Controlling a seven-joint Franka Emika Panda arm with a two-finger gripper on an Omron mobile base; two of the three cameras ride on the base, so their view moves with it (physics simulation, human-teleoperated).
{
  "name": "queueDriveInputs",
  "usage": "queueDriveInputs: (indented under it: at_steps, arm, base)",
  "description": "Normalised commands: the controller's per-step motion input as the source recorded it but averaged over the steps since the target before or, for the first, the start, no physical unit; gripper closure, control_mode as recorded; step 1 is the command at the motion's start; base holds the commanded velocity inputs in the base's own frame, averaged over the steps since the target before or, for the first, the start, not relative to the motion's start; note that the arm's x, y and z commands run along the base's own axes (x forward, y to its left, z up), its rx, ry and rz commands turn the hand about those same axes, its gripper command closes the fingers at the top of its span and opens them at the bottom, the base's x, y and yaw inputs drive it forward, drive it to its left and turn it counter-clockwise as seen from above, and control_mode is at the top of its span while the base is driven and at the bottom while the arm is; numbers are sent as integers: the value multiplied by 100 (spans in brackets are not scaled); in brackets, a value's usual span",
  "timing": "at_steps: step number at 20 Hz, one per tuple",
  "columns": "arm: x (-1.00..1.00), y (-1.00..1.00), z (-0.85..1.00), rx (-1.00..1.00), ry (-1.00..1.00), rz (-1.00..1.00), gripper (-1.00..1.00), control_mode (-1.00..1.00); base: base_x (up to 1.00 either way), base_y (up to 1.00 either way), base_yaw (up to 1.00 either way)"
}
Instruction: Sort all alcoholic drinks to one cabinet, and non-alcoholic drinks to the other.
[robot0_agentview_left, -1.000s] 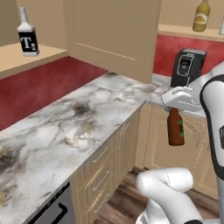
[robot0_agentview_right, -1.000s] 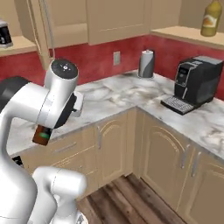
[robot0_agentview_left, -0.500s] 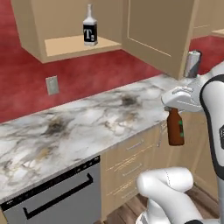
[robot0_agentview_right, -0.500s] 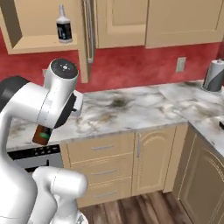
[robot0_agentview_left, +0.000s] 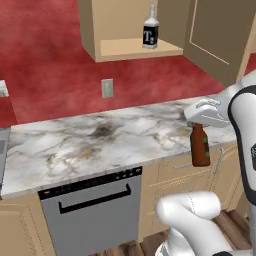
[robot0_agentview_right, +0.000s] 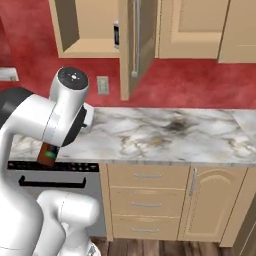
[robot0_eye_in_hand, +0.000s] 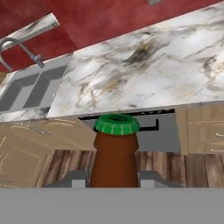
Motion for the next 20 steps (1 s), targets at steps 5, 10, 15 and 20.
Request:
queueDriveInputs:
  at_steps: [5, 10, 15, 20]
  arm:
    - [0, 0, 0, 0, 0, 0, 100, 100]
    - [0, 0, 0, 0, 0, 0, 100, 100]
    - [0, 0, 0, 0, 0, 0, 100, 100]
    - [0, 0, 0, 0, 0, 0, 100, 100]
  base:
    - [10, 46, 4]
    - [58, 63, -12]
    - [86, 55, -16]
    - [100, 15, -14]
